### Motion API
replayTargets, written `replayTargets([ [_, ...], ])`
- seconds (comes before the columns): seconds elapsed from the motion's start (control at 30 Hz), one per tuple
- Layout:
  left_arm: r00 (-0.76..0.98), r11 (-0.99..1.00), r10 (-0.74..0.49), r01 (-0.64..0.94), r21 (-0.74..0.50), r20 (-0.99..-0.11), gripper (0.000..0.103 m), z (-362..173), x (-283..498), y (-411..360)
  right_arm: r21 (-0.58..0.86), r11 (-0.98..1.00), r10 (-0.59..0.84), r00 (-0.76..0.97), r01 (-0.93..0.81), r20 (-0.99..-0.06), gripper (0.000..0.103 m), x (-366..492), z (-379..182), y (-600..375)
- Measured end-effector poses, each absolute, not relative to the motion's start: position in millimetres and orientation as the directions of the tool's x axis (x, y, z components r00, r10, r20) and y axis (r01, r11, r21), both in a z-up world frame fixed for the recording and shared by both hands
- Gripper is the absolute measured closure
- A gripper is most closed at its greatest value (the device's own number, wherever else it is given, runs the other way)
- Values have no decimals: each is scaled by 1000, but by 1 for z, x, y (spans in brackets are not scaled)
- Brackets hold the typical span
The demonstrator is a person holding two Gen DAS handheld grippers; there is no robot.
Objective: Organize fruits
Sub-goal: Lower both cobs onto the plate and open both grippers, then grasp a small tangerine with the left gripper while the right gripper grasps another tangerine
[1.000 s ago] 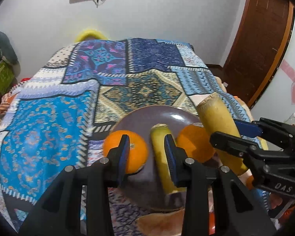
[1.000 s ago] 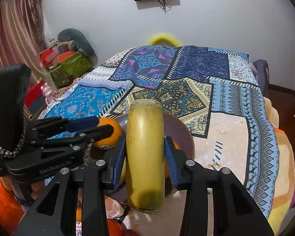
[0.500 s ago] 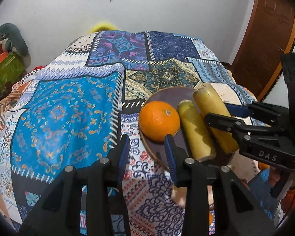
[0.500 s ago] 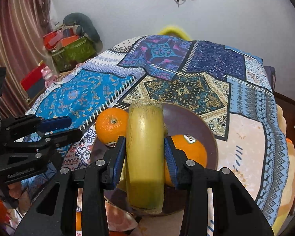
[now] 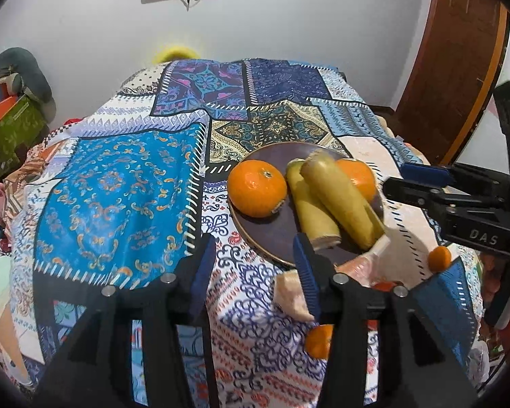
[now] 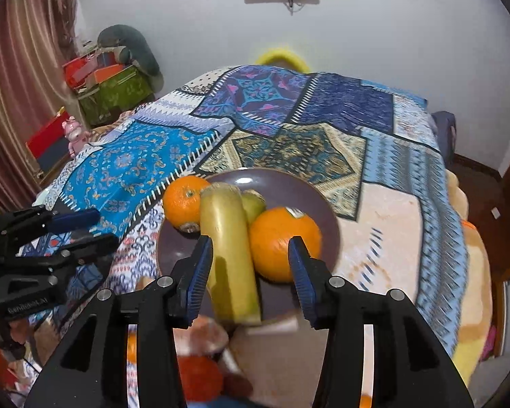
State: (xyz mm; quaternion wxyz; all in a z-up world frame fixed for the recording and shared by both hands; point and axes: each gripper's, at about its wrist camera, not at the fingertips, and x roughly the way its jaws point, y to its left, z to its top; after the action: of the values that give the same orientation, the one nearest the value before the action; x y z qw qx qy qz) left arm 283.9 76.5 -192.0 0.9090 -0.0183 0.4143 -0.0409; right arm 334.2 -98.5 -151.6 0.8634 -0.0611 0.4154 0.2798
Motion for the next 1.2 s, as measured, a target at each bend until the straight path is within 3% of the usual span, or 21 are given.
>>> replayTargets([
  [0.27,658,997,-75,54,-52,-749,45,-179,250,67,115,873,386,527,-473,-757,54,300,-135,-140],
  [0.4,644,997,-75,54,-53,-761,40,-180,238,63,128,893,371,546,-431,-751,41,288,-129,-156],
  [0.53,623,996,-83,60,-58,-778,39,-186,227,58,105,912,331,561,-396,-759,39,277,-128,-169],
  [0.83,540,992,-126,81,-97,-832,39,-220,225,42,91,941,259,524,-326,-811,39,274,-157,-195],
  [1.0,505,990,-140,100,-104,-852,50,-235,229,34,102,946,248,482,-309,-841,39,275,-179,-203],
  [1.2,461,984,-169,124,-126,-871,55,-252,234,27,128,948,253,444,-292,-860,41,275,-201,-212],
])
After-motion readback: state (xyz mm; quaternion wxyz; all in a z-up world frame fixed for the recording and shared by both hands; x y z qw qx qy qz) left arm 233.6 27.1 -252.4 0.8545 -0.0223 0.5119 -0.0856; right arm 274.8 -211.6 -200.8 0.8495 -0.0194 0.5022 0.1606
